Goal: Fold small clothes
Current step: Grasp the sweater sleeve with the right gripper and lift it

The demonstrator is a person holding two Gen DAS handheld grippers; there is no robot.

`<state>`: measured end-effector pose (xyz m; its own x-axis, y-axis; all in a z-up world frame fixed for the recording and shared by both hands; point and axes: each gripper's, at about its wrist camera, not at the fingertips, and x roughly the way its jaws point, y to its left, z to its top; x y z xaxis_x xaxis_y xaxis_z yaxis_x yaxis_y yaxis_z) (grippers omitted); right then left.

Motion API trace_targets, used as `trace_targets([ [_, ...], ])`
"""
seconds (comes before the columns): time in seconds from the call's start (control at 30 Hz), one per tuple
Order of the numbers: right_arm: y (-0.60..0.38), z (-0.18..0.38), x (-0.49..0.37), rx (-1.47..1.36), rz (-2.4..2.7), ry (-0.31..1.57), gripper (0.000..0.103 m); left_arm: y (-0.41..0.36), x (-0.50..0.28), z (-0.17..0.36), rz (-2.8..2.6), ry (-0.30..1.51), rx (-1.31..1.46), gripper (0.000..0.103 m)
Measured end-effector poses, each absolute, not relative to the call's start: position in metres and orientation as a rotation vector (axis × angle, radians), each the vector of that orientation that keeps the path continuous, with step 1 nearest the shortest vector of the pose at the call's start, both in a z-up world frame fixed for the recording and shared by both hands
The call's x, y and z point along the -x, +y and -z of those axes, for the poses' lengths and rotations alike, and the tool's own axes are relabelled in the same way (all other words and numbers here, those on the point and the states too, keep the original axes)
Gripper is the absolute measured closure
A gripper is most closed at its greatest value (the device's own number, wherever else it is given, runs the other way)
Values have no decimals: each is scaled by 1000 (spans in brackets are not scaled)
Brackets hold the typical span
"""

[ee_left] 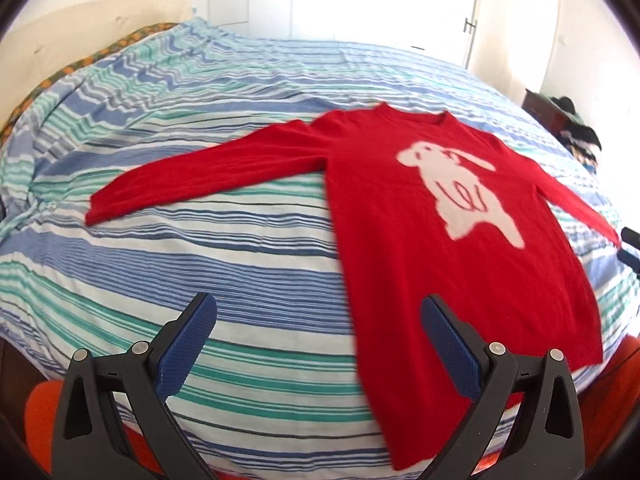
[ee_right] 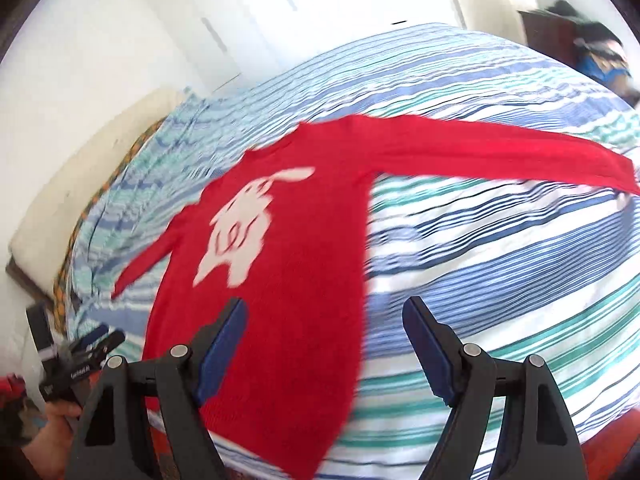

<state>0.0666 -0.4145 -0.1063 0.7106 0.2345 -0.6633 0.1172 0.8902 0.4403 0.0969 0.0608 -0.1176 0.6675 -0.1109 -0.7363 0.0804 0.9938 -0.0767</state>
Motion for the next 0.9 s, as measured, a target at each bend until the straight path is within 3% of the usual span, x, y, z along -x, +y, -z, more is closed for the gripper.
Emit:
trace_targets([
  [0.17, -583, 120, -64, -903, 230, 706, 25, 107, -102, 131, -21, 847, 142, 1],
  [0.33, -660, 162, -57, -1275, 294, 621, 38, 115, -106, 145, -92, 899, 176, 1],
  [0.47, -667, 172, -68, -1304, 357, 581, 42, 115, -105, 143, -112, 895, 154, 1],
  [0.57, -671, 180, -73, -1330, 438, 541, 53, 116, -105, 146, -120, 909, 161, 1],
  [0.6, -672, 181, -75, -1319, 468, 536, 64, 117, -105, 147, -124, 912, 164, 1],
  [0.63, -672, 180, -77, -1293, 504, 551, 82, 118, -106, 148, -131, 917, 168, 1],
  [0.67, -675, 177, -79, -1253, 548, 586, 93, 120, -106, 149, -135, 922, 174, 1],
  [0.7, -674, 171, -82, -1206, 576, 619, 98, 122, -106, 150, -137, 927, 182, 1],
  [0.9, -641, 65, -144, -795, 446, 642, 98, 122, -109, 154, -120, 934, 198, 1],
])
